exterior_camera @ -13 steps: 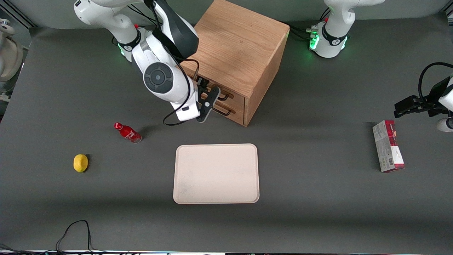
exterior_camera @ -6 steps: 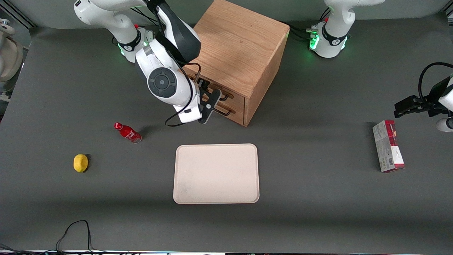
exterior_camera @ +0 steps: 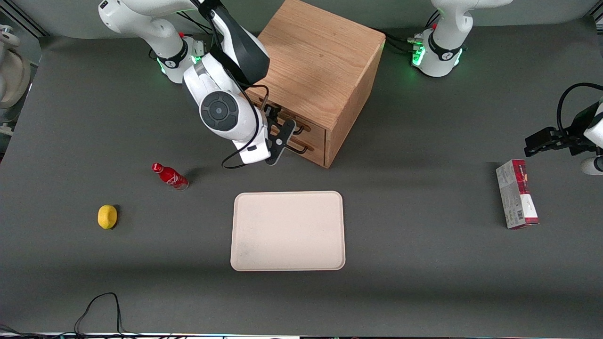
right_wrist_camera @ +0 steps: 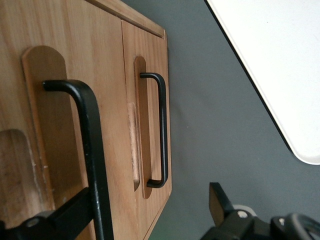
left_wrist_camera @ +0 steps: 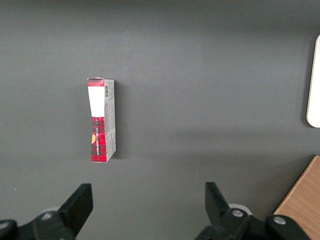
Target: Open upper drawer
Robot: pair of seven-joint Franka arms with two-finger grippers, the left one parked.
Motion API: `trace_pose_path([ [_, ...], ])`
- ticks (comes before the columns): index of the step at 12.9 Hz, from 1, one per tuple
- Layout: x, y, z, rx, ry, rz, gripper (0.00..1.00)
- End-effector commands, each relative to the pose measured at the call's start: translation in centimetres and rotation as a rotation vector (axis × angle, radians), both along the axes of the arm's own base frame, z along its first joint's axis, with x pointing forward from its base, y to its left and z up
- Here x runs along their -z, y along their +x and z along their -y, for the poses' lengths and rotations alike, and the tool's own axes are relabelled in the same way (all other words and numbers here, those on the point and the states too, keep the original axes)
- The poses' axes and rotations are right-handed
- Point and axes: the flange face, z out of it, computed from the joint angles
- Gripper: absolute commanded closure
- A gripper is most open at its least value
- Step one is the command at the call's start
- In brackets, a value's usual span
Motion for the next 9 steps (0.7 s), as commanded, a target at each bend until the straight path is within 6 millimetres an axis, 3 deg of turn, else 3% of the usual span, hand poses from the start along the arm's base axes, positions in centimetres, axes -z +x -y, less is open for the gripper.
trace_pose_path([
  [1,2.6,1.3,0.3,-0.022,-0.034,0.042,0.00],
  [6,2.3,1.6,0.6,-0.015,-0.034,0.047,0.00],
  [9,0.5,3.2,1.9,-0.003,-0.045,0.099,0.00],
])
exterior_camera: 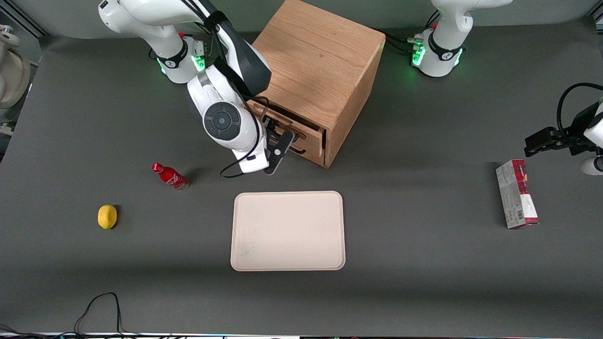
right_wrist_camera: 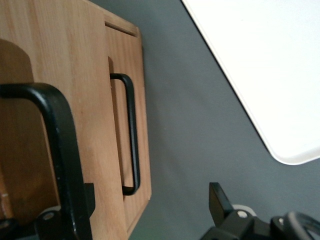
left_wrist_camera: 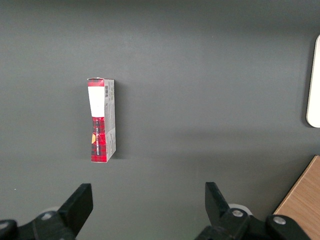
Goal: Open upper drawer
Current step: 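Keep pulling the upper drawer out along its runners with the right gripper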
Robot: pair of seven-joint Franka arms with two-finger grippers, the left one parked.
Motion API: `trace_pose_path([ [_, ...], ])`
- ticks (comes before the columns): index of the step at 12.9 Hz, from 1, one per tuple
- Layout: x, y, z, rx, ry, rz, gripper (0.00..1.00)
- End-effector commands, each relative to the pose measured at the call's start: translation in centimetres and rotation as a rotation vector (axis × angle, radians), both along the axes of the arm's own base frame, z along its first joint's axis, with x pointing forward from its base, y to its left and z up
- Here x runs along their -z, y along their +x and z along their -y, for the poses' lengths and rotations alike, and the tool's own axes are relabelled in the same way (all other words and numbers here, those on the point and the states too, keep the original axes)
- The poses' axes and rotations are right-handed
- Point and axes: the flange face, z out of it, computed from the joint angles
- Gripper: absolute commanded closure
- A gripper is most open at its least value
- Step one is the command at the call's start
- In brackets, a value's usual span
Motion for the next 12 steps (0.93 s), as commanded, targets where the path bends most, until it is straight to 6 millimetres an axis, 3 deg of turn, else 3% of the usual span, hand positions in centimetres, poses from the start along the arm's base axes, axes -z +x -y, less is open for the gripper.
trace_pose_path([
  [1,-1.6,2.2,1.5,0.001,-0.004,0.055,0.00],
  [4,-2.6,3.8,2.8,0.027,0.010,0.083,0.00],
  [8,-1.3,4.4,2.7,0.002,0.005,0.104,0.00],
  [12,-1.3,7.2,4.9,0.028,0.006,0.127,0.00],
])
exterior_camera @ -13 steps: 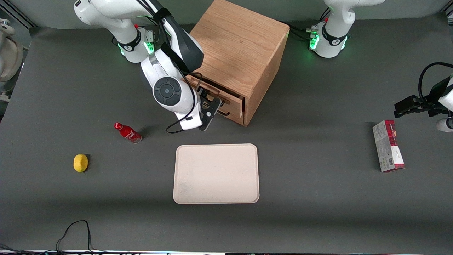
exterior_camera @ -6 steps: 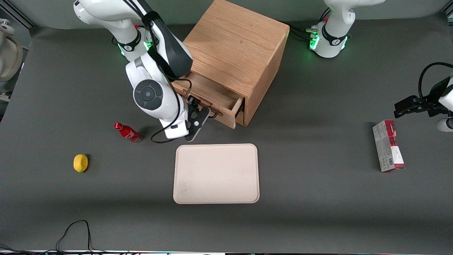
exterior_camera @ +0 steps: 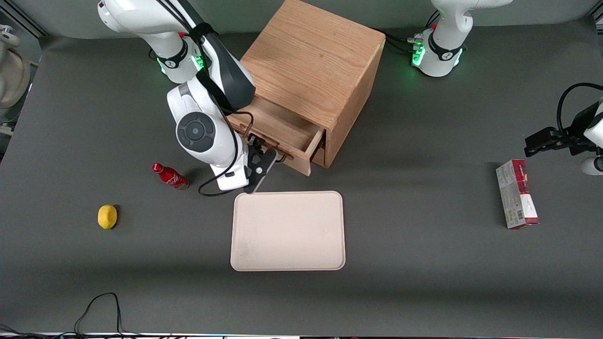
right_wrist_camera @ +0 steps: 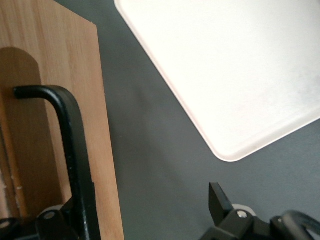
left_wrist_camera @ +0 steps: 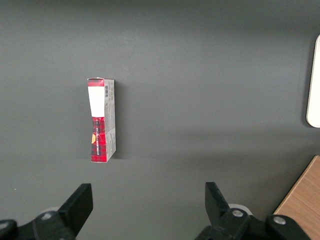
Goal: Open upper drawer
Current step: 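Keep pulling the upper drawer out along its runners with the right gripper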
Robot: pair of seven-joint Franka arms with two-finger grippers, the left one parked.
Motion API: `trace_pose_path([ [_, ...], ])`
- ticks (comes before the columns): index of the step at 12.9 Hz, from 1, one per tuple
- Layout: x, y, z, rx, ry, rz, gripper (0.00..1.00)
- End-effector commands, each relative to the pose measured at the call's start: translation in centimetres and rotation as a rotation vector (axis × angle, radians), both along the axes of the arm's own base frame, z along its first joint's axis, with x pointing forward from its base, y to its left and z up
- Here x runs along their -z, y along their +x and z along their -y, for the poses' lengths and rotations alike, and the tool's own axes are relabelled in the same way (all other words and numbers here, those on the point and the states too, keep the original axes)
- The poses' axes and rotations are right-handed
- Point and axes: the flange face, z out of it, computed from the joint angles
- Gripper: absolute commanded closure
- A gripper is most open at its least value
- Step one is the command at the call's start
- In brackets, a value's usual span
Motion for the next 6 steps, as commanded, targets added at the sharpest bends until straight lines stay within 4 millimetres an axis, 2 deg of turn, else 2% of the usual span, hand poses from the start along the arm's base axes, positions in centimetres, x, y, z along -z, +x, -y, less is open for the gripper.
trace_pose_path([
  [1,-0.4,2.9,1.3,-0.012,0.004,0.038,0.00],
  [5,-0.4,5.4,3.8,0.013,0.015,0.053,0.00],
  [6,0.0,5.7,3.8,-0.006,0.015,0.054,0.00],
])
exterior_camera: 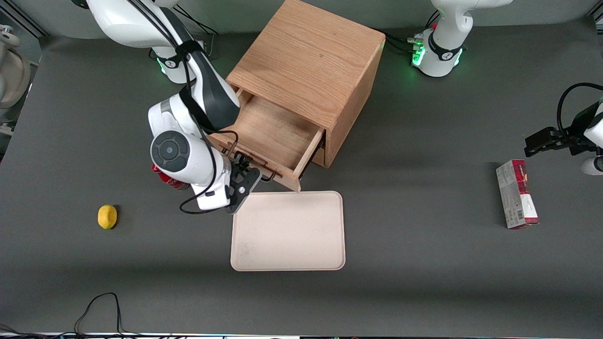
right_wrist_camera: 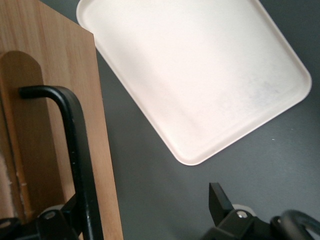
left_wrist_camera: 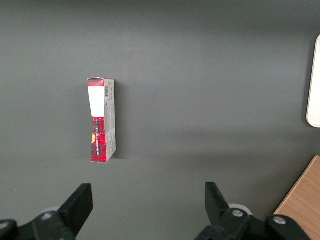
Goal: Open upper drawer
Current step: 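Keep pulling the upper drawer out along its runners with the right gripper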
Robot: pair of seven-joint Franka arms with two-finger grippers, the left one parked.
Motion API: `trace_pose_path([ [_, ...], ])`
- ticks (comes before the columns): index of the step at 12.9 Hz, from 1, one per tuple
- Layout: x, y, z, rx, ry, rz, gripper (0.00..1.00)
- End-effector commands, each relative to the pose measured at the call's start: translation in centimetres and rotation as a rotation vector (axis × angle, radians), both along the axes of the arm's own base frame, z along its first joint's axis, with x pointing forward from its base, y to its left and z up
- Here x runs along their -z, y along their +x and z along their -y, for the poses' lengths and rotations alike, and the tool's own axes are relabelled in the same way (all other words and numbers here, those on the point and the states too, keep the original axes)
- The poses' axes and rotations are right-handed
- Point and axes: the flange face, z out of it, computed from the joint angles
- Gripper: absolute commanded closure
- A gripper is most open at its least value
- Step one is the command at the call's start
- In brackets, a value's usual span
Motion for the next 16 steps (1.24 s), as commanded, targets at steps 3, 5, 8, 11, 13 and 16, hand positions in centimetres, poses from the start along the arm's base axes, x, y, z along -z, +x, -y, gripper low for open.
trace_pose_path([
  [3,-0.4,3.6,2.8,-0.007,0.007,0.035,0.00],
  [5,-0.8,4.6,3.2,-0.025,0.006,0.042,0.00],
  [8,-0.9,5.4,3.9,-0.014,0.008,0.049,0.00],
  [11,-0.7,6.0,4.3,-0.019,0.007,0.056,0.00],
  [13,-0.7,6.6,4.8,-0.027,0.008,0.067,0.00],
  [16,-0.7,7.0,5.1,-0.018,0.008,0.071,0.00],
])
